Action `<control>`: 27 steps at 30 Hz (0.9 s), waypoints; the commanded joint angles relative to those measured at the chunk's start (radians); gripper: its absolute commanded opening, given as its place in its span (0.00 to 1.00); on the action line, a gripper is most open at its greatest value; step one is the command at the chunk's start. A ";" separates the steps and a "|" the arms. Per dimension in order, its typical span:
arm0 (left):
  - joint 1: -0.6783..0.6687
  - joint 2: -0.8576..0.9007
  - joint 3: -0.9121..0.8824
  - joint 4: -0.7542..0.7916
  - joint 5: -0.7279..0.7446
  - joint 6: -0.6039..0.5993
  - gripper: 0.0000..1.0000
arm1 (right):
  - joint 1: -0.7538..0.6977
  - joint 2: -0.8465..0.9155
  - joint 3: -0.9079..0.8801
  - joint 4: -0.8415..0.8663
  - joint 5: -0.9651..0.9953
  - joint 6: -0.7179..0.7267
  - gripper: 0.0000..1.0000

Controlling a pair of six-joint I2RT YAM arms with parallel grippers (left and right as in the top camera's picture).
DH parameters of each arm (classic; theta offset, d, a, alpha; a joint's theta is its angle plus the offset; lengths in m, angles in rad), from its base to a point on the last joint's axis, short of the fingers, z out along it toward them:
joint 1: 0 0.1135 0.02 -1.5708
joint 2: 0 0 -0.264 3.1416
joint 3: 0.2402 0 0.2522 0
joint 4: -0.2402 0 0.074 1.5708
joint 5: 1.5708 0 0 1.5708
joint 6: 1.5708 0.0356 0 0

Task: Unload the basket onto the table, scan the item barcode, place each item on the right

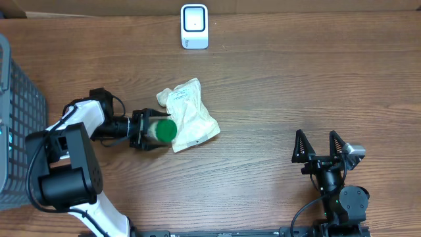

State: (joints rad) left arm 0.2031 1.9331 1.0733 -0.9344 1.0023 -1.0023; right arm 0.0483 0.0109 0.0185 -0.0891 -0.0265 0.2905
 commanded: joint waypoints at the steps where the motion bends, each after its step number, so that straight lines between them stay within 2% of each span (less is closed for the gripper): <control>1: 0.011 0.021 -0.006 -0.001 -0.032 -0.017 0.89 | 0.006 -0.008 -0.011 0.008 -0.002 -0.003 1.00; 4: 0.033 0.021 -0.006 0.001 -0.008 -0.015 0.93 | 0.006 -0.008 -0.011 0.008 -0.002 -0.003 1.00; 10: 0.066 0.021 0.001 0.000 0.055 0.024 0.91 | 0.006 -0.008 -0.011 0.008 -0.002 -0.003 1.00; 13: 0.060 0.018 0.039 -0.002 0.066 0.095 0.92 | 0.006 -0.008 -0.011 0.008 -0.002 -0.004 1.00; 17: 0.038 -0.003 0.142 -0.051 0.047 0.225 1.00 | 0.006 -0.008 -0.011 0.008 -0.002 -0.004 1.00; 22: 0.024 -0.021 0.343 -0.236 -0.108 0.356 1.00 | 0.006 -0.008 -0.011 0.008 -0.002 -0.003 1.00; 27: 0.006 -0.021 0.553 -0.429 -0.357 0.473 1.00 | 0.006 -0.008 -0.011 0.008 -0.002 -0.003 1.00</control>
State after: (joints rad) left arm 0.2256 1.9411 1.5009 -1.2995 0.8566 -0.6643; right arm 0.0483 0.0109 0.0185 -0.0891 -0.0273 0.2905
